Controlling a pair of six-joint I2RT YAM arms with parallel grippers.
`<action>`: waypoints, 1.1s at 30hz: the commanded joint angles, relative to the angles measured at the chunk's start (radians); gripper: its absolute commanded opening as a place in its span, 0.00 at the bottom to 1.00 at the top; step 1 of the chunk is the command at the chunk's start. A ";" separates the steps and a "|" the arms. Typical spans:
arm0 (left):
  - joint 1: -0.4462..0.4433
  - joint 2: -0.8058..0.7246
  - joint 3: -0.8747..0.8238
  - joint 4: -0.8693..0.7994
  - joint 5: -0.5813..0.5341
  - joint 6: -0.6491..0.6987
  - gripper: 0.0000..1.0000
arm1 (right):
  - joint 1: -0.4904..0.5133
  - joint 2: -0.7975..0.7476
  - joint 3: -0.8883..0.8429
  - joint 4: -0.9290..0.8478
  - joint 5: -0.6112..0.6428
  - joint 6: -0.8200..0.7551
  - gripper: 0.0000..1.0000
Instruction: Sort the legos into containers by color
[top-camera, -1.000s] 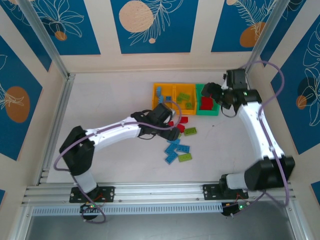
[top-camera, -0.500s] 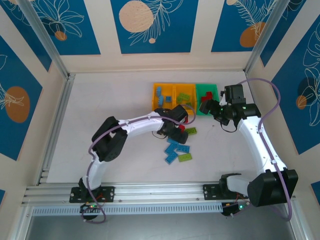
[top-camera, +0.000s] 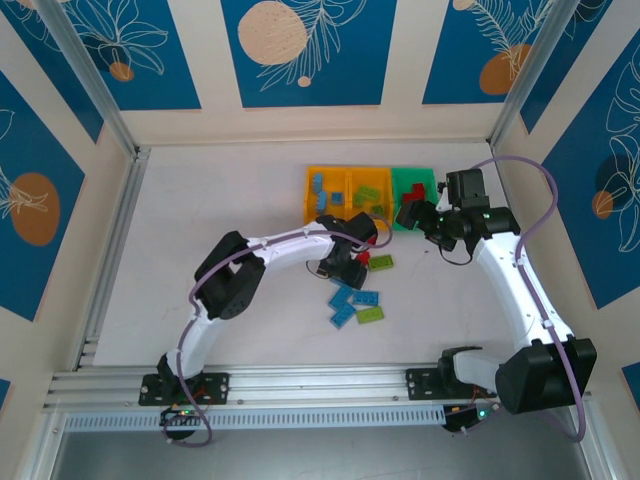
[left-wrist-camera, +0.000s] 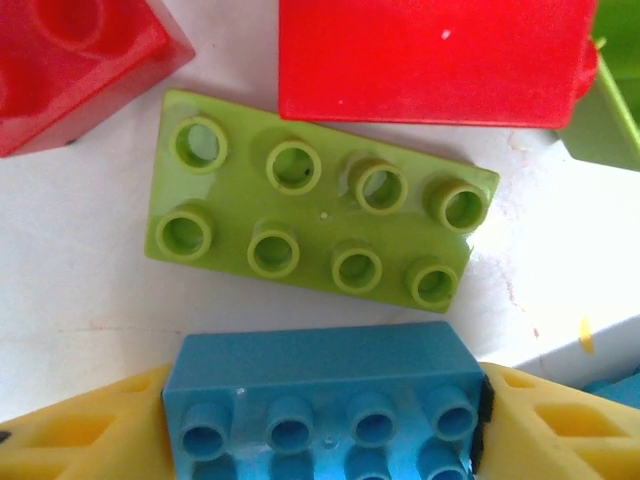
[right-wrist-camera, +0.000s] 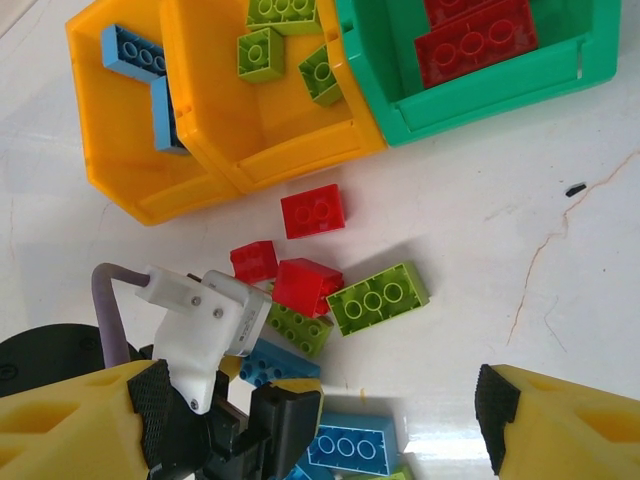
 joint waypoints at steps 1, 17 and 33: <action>0.008 -0.024 -0.034 -0.012 0.001 -0.008 0.58 | 0.010 -0.005 0.032 -0.010 -0.035 0.012 0.82; 0.217 -0.187 0.149 0.103 -0.174 0.106 0.52 | 0.026 -0.012 0.062 0.000 -0.047 0.031 0.82; 0.324 0.119 0.598 0.128 -0.146 0.158 0.80 | 0.028 -0.045 0.051 -0.031 -0.044 0.016 0.82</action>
